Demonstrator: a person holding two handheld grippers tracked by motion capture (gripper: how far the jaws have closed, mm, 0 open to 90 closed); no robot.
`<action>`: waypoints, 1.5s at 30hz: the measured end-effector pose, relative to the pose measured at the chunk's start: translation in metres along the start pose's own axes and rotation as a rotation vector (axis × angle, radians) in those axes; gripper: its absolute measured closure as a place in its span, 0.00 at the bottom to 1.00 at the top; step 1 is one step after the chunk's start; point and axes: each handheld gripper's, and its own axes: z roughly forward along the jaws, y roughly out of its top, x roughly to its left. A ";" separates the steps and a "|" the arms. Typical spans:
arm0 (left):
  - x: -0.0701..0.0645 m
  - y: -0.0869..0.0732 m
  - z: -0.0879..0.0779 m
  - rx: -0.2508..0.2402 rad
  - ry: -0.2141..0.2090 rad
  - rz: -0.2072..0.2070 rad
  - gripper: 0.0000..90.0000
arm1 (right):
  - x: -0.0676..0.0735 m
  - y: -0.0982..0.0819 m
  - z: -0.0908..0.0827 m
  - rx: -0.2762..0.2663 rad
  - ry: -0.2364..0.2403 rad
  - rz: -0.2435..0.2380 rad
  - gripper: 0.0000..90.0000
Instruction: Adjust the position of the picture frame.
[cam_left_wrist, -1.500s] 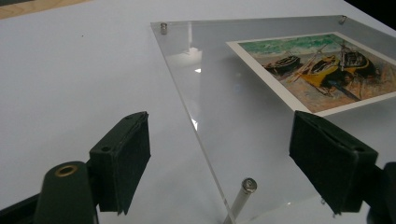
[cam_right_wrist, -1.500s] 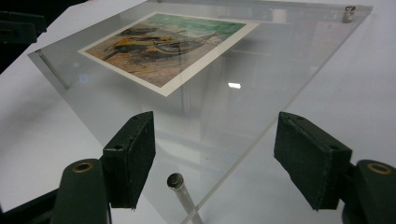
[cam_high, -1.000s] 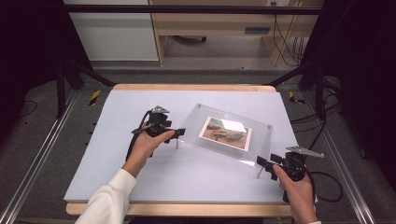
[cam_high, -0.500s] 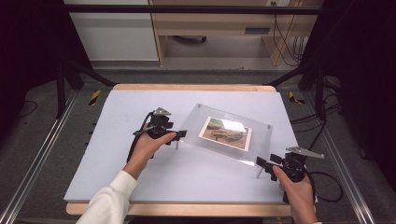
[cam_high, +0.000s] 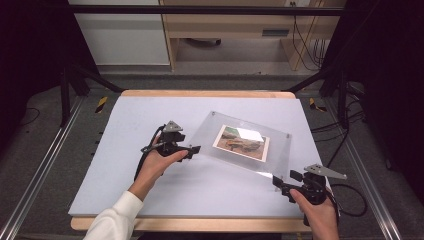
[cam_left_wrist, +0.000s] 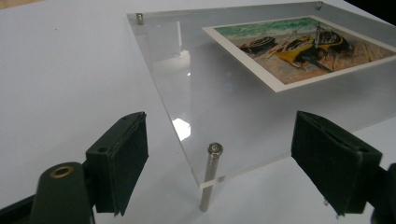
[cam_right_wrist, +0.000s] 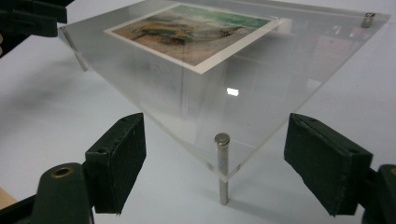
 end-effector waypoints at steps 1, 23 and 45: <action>-0.001 -0.003 -0.001 -0.006 0.008 0.010 0.19 | 0.003 -0.002 0.001 0.007 -0.007 -0.023 0.23; -0.001 -0.028 0.012 0.029 0.019 0.022 0.30 | 0.001 -0.012 0.012 0.049 -0.066 -0.083 0.32; -0.008 -0.032 0.028 -0.027 0.081 0.029 0.64 | -0.005 -0.018 0.026 0.070 -0.024 -0.073 0.68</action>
